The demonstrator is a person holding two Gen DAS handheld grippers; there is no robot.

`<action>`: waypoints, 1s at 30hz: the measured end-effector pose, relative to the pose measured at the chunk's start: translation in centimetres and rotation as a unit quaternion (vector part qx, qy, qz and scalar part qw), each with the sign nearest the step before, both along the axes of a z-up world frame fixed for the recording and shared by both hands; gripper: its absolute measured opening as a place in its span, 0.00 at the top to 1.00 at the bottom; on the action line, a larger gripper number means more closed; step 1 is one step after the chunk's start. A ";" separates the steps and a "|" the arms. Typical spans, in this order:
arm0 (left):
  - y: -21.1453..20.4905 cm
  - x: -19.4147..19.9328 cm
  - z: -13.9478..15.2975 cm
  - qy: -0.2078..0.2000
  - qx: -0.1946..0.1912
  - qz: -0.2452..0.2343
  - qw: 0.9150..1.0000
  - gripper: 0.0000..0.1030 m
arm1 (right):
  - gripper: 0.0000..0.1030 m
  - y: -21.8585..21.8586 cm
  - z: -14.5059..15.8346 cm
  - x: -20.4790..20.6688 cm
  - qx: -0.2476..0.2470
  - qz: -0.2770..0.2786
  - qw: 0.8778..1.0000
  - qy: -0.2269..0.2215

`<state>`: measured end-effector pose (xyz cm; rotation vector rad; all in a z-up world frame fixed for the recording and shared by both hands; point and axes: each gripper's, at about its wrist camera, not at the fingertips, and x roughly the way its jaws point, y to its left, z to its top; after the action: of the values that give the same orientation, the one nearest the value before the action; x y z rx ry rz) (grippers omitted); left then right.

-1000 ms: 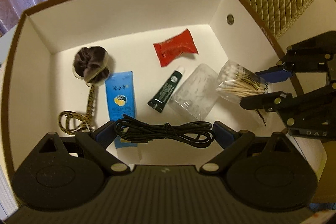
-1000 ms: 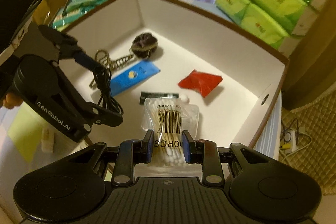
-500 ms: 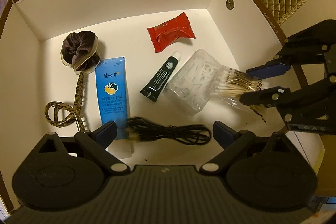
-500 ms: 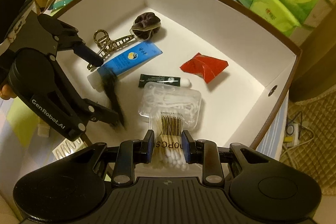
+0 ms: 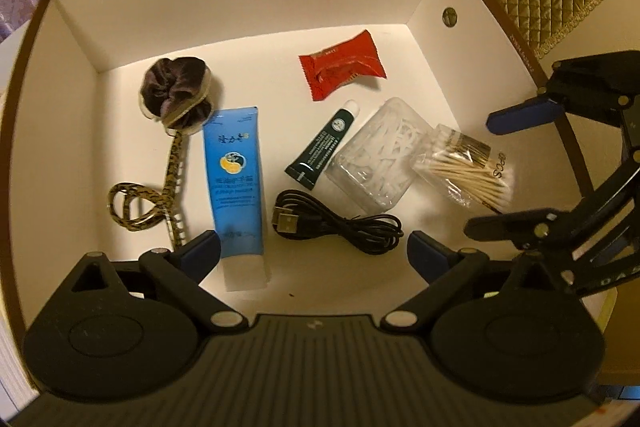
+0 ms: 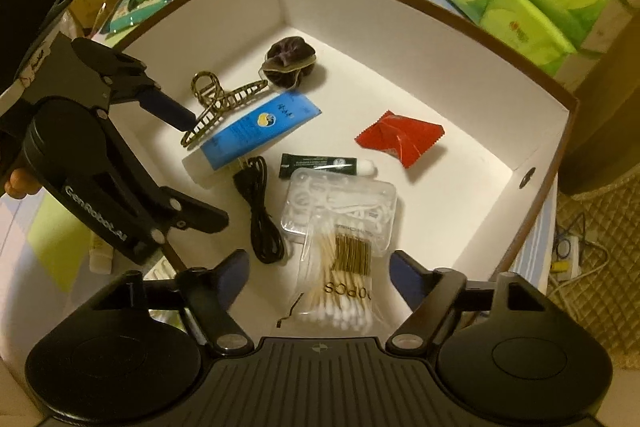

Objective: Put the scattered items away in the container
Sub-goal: 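Open both grippers to drop the cable and swab bag into the box, then withdraw both tools from the box toward the pill bottle and clip holder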

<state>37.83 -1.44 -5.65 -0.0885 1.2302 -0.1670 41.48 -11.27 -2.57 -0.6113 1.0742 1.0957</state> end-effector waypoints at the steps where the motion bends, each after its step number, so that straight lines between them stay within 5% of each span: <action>1: 0.1 -0.1 0.2 -0.002 -0.001 0.002 1.000 0.05 | 0.22 -0.2 0.1 -0.1 0.003 -0.002 1.000 0.000; 12: 1.0 -1.7 2.7 -0.027 0.009 0.020 0.999 0.04 | 0.09 -2.0 2.2 -1.1 0.036 -0.036 0.998 -0.024; 30: 0.4 -5.4 6.3 -0.069 0.018 0.025 0.997 0.04 | 0.04 -4.2 5.2 -4.6 0.094 -0.108 0.988 -0.059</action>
<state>32.39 -1.08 0.67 -0.0751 1.0917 -0.1049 36.84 -15.46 2.61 -0.3937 0.8989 0.9466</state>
